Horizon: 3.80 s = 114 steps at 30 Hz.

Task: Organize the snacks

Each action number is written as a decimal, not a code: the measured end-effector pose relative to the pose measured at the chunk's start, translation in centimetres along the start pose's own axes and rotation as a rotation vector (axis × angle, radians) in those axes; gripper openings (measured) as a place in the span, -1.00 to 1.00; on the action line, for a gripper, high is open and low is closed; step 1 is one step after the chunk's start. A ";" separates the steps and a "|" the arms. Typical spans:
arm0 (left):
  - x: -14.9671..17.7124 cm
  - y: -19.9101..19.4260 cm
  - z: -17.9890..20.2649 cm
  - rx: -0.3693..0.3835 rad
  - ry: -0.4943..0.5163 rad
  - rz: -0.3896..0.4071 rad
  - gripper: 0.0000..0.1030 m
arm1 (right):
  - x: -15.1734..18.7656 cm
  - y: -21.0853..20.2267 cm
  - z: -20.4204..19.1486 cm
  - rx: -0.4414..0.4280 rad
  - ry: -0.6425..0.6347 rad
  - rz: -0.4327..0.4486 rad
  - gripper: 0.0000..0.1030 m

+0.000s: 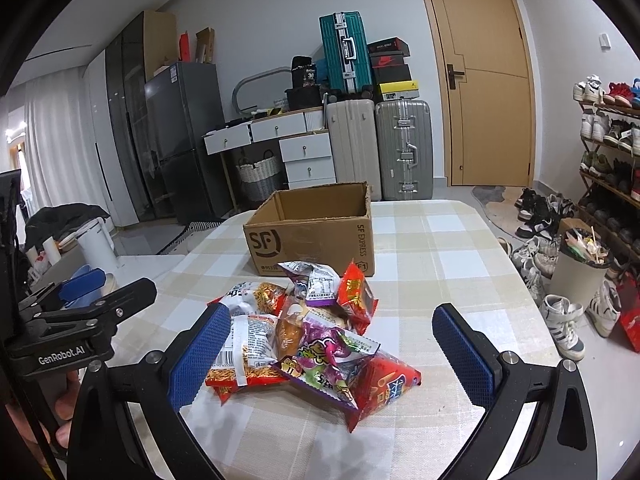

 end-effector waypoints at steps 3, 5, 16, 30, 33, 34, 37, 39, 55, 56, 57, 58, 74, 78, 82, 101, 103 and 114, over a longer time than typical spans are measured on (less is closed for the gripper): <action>0.2 0.1 0.0 0.001 0.002 -0.001 0.99 | 0.0 0.0 0.1 0.001 0.004 0.001 1.00; 0.1 0.2 0.0 0.000 0.003 -0.001 0.99 | 0.0 -0.1 0.1 0.003 0.003 0.003 1.00; 0.2 0.1 0.0 0.001 0.003 -0.007 0.99 | 0.0 -0.2 -0.2 -0.003 0.001 0.001 1.00; 0.3 0.3 -0.9 -0.010 -0.012 -0.016 0.99 | 0.0 -0.1 -0.3 -0.006 0.000 -0.001 1.00; 0.5 0.5 -1.3 -0.007 -0.018 -0.025 0.99 | 0.0 -0.1 -0.3 -0.006 0.002 -0.002 1.00; 0.6 0.7 -1.5 -0.007 -0.019 -0.028 0.99 | 0.0 -0.1 -0.3 -0.006 0.002 -0.003 1.00; 0.8 1.4 -1.8 0.005 -0.025 -0.050 0.99 | 0.2 0.2 -0.2 -0.007 0.006 -0.011 1.00; 1.1 2.1 -1.9 0.014 -0.030 -0.071 0.99 | 0.5 0.5 0.0 -0.015 0.015 -0.023 1.00; 3.4 13.1 3.4 0.110 0.054 -0.319 0.96 | 2.9 5.4 3.9 -0.041 0.108 -0.163 1.00; 3.5 13.7 3.5 0.122 0.049 -0.333 0.81 | 3.0 5.6 4.0 -0.047 0.112 -0.168 1.00; 3.7 14.2 3.5 0.129 0.045 -0.343 0.61 | 3.0 5.8 4.2 -0.057 0.116 -0.175 1.00; 3.9 14.8 3.5 0.124 0.041 -0.360 0.60 | 3.0 6.0 4.2 -0.066 0.118 -0.179 1.00; 3.9 17.1 2.2 0.325 0.014 -0.323 -0.44 | 3.0 8.0 1.7 -0.160 0.061 -0.238 1.00; 3.9 14.7 0.8 0.346 -0.011 -0.297 -0.45 | 2.3 9.2 1.1 -0.178 0.029 -0.274 1.00; 3.8 12.2 -0.9 0.354 -0.051 -0.269 -0.45 | 2.0 10.5 0.8 -0.201 0.020 -0.325 1.00; 2.4 7.6 -6.5 0.360 -0.132 -0.187 -0.45 | 2.9 13.1 -1.1 -0.175 -0.170 -0.427 0.13; 2.3 7.4 -6.6 0.357 -0.131 -0.182 -0.44 | 2.9 12.8 -1.0 -0.179 -0.168 -0.420 0.09; 2.3 5.6 -6.2 0.360 -0.122 -0.157 -0.44 | 2.1 11.5 -0.7 -0.195 -0.128 -0.371 -0.25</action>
Point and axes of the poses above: each gripper's, at about its wrist camera, not at the fingertips, and y roughly the way its jaws point, z to its right, x to its underside, the point moved 3 cm from there along y, roughly the way its jaws point, and after that the axes turned 5 degrees about x, right-handed, at the moved point
